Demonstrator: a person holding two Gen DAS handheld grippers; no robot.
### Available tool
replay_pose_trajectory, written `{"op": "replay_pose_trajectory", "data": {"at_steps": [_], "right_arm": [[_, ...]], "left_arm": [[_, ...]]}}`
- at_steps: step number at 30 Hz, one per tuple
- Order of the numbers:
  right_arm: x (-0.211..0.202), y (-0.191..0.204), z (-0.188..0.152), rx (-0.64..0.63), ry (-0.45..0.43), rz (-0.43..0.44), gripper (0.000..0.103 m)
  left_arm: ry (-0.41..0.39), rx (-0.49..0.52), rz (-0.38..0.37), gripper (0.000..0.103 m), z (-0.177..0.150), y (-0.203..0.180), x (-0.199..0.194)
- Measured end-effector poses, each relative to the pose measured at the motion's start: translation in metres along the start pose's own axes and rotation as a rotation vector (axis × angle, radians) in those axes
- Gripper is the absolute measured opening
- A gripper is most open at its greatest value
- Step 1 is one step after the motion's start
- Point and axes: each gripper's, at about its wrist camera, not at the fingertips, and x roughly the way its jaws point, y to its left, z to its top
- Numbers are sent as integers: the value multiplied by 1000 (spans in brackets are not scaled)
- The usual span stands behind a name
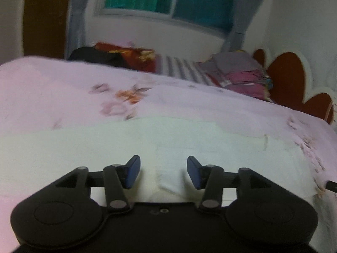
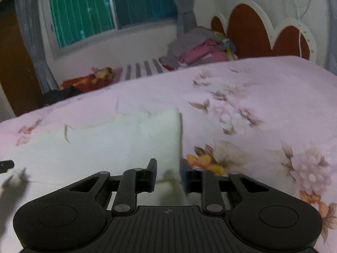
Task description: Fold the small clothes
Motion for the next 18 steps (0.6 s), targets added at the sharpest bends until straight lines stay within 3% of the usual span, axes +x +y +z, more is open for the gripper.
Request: {"op": "replay_pose_trajectory", "data": {"at_steps": [3,6,8,10,11,14,18], "right_arm": [[21,13,1,-17,39,31,12],[43,23,-8,-58,89,49,12],[48,12,-11,-42,96,8,11],[49,-7,-10,13,98,-4,0],[50,-10,-8,5,105,2,0],[50,-3,0,-49,88,12,0],[71,16,13,-42,96,87,0]], "left_arm": [[51,81,-46,50,-1,-25,17],[111,108,-35,50,-8,-32,36],[117,104,-22,50,-13,-26,40],[114,110,-33,50,-16,-23,38],[115,115,-30,50,-14,-24,37],[99,110,-43,59,-5,-29,39],[94,150,-50,61,2,-47,58]]}}
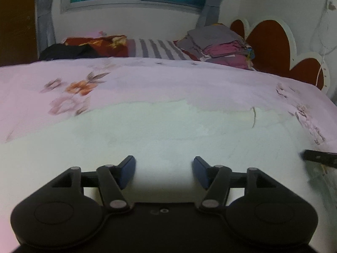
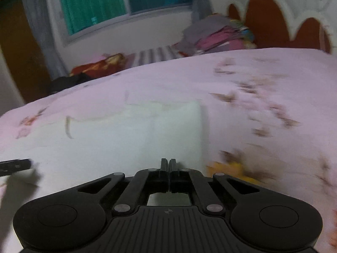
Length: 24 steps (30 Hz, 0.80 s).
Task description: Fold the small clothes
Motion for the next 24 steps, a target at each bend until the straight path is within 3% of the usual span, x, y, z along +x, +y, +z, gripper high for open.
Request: {"op": "replay_pose_trajectory", "data": {"at_steps": [4,6,9,14,20,22,24], "right_arm": [[30,31,8,-106,8,91,0],[43,22,21,-98,-11,35,0],[67,-21,44,11,9,-78,0],[88,-47,71,10,38,-111,0],[65,-37,58,-36,69,-83,0],[45,-30,39,-62,77,-68,0],[28,-24,15,-112,82,-85,0]], "left_arm": [[0,45,33,61,7,-3,14],[19,25,43,61,8,8,20],[18,28,45,62,9,15,23],[21,50,61,61,9,11,21],[-29,43,11,58,-2,2,-10],[-7,35,-15,55,-12,-2,-11],[25,22,8,52,-18,-4,-8]]}}
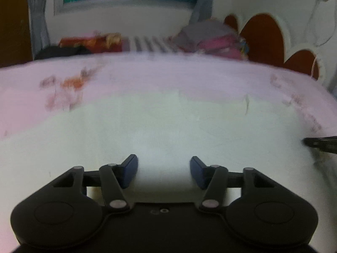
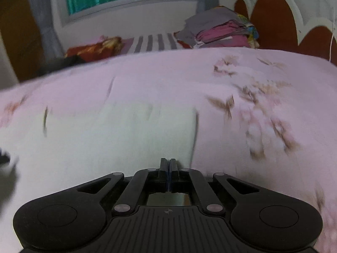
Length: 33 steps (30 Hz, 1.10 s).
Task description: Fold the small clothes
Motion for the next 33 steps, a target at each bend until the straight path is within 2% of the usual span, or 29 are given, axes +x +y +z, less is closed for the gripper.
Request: {"op": "replay_pose_trajectory", "data": {"at_steps": [2,4,5,6,8,9,10,12,13,14,15,16,17,19,20,22,23,24,27,28,31,33], "right_arm": [[-13,7,-12,-38,-19,-42,0],[-29,11,-17,-24,-49,-19,0],[-37,15,-20,-25,-68,4,0],[-39,17,-22,-34,-67,11,0],[-24,17,-27,-42,8,-5,0],[-24,16,-26,-33,2,0,0],[-26,16,-24,-27,7,-2,0],[-43,19,-20,-18,-41,17,0],[-49,20,-20,-15,-64,19,0],[-53,21,-21,-9,-73,11,5],[-54,20,-21,-2,-67,1,17],[-57,21,-23,1,-67,-10,65],[-62,23,-26,-2,-104,-13,87],[-73,27,-30,-22,-149,10,82],[-75,29,-31,-16,-146,22,69],[-76,33,-32,-1,-136,55,51],[-76,36,-33,2,-135,68,46],[-74,39,-33,3,-134,73,46],[-70,53,-33,-15,-118,93,46],[-68,59,-32,-25,-114,99,46],[-62,70,-32,-40,-104,110,46],[-58,73,-31,-22,-97,113,46]], "left_arm": [[-27,-21,1,52,0,-4,-9],[-48,-35,-16,56,0,-7,-14],[-21,-17,-11,58,-1,-10,-9],[10,-4,-4,61,-2,-12,-3],[11,24,12,61,-4,-15,0],[14,17,18,62,-2,-14,-5],[3,5,23,73,-3,-11,-10],[-29,-35,55,91,-6,-1,-22],[-46,-68,78,94,-10,9,-30],[-60,-96,92,94,-14,18,-37],[-68,-125,109,93,-18,30,-46],[-74,-157,134,91,-23,43,-55],[-83,-186,158,88,-29,55,-64],[-93,-274,215,79,-42,90,-82],[-101,-330,242,74,-50,110,-92],[-115,-446,297,60,-66,149,-109],[-129,-527,321,55,-75,171,-119],[-145,-604,339,46,-84,193,-127],[-198,-796,391,43,-109,243,-148],[-218,-851,398,37,-117,258,-154],[-269,-950,366,34,-125,286,-161],[-282,-982,362,34,-125,298,-161]]}}
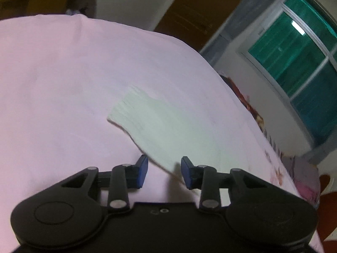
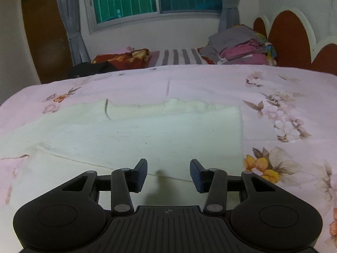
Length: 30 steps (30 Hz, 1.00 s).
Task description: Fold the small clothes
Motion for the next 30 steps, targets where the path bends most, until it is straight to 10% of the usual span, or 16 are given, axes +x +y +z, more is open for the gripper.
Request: {"op": "replay_pose_trajectory", "data": {"at_steps": [5,9,17,30], "right_arm": [[7,-7,8,89,11,-17,46],[6,-10,13,110,9,-40,46],[0,-19,13,126,3,-76,46],[-7,-36,12,198,-18,-75,46]], "left_arm": [[-13,-88,-31,32,15,10,14],[-41,-135,-26,4,21,18,25],[-61,-36,-87,3,23,-7,29],[107,475,-425,3,-65,-232,39]]}}
